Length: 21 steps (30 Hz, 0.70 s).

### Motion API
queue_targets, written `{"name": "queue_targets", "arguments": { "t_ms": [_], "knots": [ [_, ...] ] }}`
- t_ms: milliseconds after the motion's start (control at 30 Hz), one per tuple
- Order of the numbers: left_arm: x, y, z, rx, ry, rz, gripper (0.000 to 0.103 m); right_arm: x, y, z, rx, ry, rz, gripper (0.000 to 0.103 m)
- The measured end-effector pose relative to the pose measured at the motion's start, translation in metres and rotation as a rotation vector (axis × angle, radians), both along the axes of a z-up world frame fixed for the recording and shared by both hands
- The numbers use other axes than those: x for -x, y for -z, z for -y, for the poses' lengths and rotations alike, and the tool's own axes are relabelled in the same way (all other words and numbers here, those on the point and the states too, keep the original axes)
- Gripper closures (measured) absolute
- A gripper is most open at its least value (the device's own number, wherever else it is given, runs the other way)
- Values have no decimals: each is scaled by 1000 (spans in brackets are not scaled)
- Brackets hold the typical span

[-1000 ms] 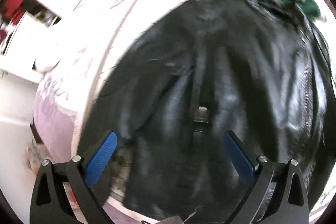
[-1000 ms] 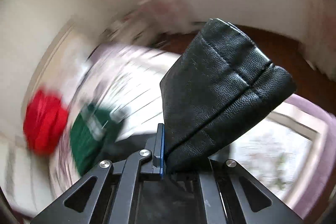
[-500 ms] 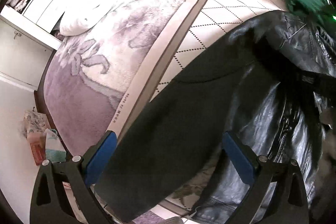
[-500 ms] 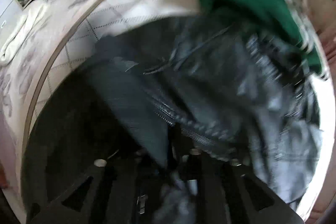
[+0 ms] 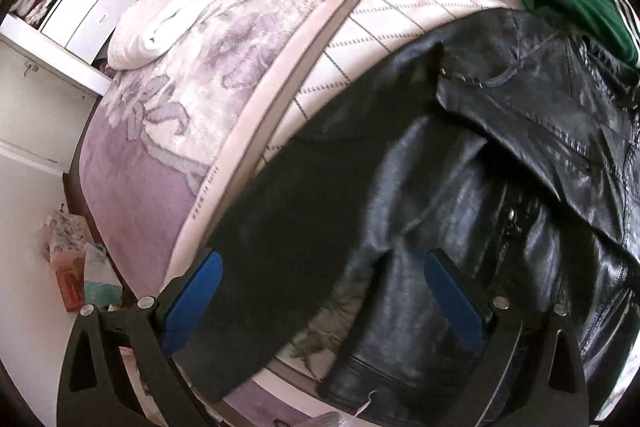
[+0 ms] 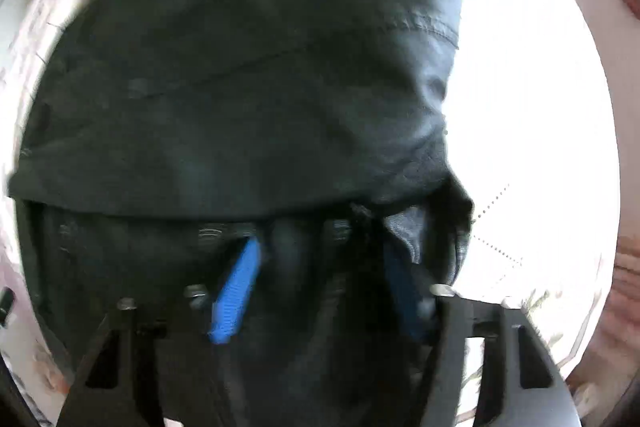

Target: Fold large clothes

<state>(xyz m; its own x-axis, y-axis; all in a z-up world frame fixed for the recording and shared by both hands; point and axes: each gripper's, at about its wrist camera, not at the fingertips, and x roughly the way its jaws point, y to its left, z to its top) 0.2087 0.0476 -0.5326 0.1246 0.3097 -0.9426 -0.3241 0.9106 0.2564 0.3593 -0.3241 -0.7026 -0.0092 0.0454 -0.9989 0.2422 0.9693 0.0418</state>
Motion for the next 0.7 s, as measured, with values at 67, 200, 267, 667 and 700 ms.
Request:
{"name": "queue_targets", "arguments": {
  "t_ms": [67,200,267,667,700],
  "knots": [
    [8,1,3,-6,-36,-10,0,6,-3,25,-29,89,53,68],
    [31,1,-11,33,-162,-34,0,27,10,75,-28,243,10,68],
    [50,3,-29,94,-268,-46,0,34,14,74,-109,242,-10,67],
    [146,46,-109,334,-660,-38,0,46,44,21,-36,215,83,56],
    [150,48,-115,360,-688,-32,0,56,46,22,-29,243,90,58]
  ]
}}
